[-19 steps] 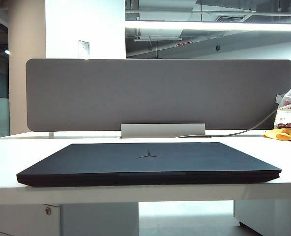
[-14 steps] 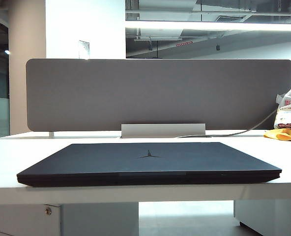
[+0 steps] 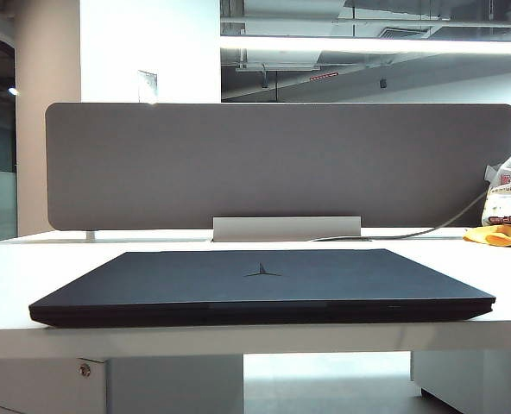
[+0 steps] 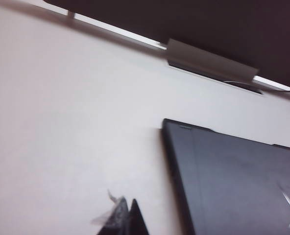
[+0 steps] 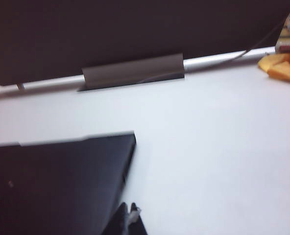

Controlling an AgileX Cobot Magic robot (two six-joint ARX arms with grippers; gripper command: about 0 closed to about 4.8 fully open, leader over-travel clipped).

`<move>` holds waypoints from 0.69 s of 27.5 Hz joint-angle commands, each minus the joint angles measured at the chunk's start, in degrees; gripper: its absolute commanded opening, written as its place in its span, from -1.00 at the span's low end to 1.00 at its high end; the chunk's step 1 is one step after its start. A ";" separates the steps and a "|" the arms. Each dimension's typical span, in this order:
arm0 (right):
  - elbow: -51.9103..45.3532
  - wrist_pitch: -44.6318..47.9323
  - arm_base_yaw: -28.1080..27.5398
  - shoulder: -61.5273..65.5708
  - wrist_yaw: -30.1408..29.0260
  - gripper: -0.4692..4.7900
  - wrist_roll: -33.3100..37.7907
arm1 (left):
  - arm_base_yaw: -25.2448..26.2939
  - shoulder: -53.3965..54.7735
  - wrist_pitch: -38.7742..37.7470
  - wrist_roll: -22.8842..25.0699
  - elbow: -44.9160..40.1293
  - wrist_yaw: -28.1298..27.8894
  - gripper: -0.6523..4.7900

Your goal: Open the lid of the laptop and use the keypad to enter the password "123".

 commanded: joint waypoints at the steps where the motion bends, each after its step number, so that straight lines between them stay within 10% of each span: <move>1: 3.23 -1.25 0.07 0.04 1.03 -0.86 0.72 | 0.00 0.24 -0.68 -0.15 2.36 2.91 -0.77; 19: 21.22 -13.94 0.09 16.06 -3.80 -0.86 5.11 | -0.48 11.91 -17.86 2.95 27.28 18.08 -0.77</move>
